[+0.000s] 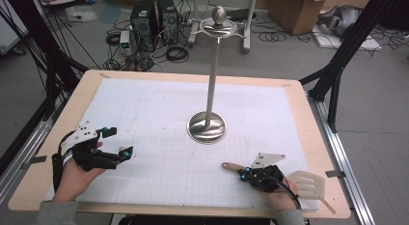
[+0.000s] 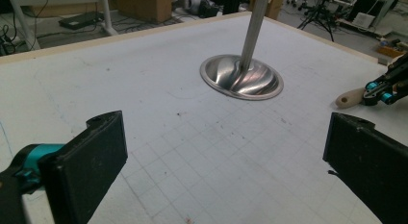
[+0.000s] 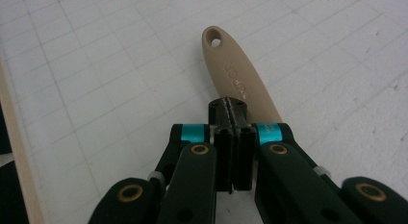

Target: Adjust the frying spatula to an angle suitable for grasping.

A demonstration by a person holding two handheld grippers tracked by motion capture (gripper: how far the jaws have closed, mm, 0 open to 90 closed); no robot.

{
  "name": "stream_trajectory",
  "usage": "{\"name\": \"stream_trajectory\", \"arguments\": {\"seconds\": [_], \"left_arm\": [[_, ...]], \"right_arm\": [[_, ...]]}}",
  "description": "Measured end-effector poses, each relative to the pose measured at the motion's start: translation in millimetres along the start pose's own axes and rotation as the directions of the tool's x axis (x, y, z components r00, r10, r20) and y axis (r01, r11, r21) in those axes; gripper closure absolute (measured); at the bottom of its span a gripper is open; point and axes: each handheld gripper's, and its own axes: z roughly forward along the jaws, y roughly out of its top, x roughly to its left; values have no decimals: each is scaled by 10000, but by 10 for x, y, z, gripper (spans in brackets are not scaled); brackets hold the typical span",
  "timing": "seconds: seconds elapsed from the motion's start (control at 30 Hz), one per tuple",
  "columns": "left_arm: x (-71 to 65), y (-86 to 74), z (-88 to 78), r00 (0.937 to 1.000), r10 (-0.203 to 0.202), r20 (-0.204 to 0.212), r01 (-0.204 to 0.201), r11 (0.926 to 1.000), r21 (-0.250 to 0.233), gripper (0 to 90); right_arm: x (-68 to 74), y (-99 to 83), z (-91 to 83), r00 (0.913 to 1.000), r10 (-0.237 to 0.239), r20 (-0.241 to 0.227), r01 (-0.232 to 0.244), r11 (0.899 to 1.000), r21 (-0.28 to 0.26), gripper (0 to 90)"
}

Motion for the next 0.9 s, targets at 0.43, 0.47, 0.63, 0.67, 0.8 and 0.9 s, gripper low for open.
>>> {"name": "stream_trajectory", "arguments": {"seconds": [0.43,0.47,0.63,0.67,0.8,0.9], "left_arm": [[-6,-17,22,10000,45,20,-45,9999,125,20],[-5,-18,20,10000,36,-5,-36,9999,138,20],[-1,-17,15,10000,49,-30,-49,9999,153,20],[-2,-17,15,10000,53,-33,-52,9999,154,20],[-5,-22,21,10000,34,-30,-34,9999,159,20],[-9,-27,33,10000,50,-5,-49,9998,186,20]], "right_arm": [[-26,108,104,9972,53,742,-68,9998,197,900],[-26,108,104,9972,53,742,-68,9998,197,900],[-99,123,125,9958,427,815,-437,9990,111,900],[-109,125,128,9951,471,872,-480,9988,87,900],[-146,136,149,9924,597,1077,-605,9982,38,900],[-186,141,164,9898,806,1173,-806,9967,-53,900]]}}
